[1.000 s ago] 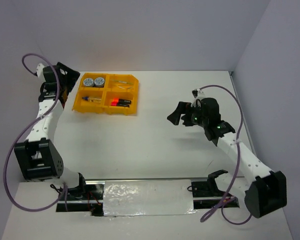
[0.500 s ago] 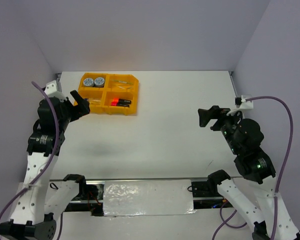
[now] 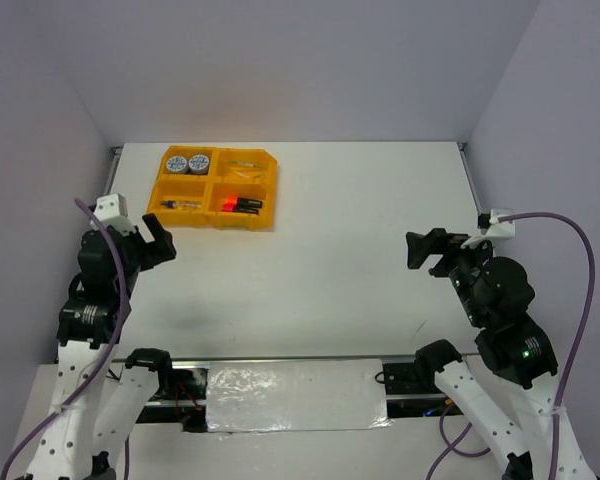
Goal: Sort the stationery into containers
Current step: Reset both arms
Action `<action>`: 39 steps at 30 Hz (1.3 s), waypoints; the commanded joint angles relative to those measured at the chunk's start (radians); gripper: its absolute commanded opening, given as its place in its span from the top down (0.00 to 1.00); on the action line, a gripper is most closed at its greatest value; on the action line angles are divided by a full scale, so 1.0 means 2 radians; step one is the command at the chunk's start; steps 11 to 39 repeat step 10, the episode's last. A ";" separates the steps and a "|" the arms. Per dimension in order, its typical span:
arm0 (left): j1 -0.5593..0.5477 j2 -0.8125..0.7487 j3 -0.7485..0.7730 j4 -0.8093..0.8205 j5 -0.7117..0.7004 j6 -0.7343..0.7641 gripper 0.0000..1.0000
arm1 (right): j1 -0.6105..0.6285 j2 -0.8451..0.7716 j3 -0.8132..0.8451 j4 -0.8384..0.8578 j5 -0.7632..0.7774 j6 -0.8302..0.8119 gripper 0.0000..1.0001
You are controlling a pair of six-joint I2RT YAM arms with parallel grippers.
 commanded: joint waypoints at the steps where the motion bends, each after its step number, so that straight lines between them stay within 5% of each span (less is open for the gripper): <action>1: -0.001 -0.023 0.003 0.015 -0.030 0.002 0.01 | 0.003 0.006 -0.002 -0.002 0.015 -0.003 0.00; 39: -0.003 -0.034 0.004 0.008 -0.048 -0.003 0.01 | 0.004 0.015 -0.005 -0.003 0.004 0.001 0.00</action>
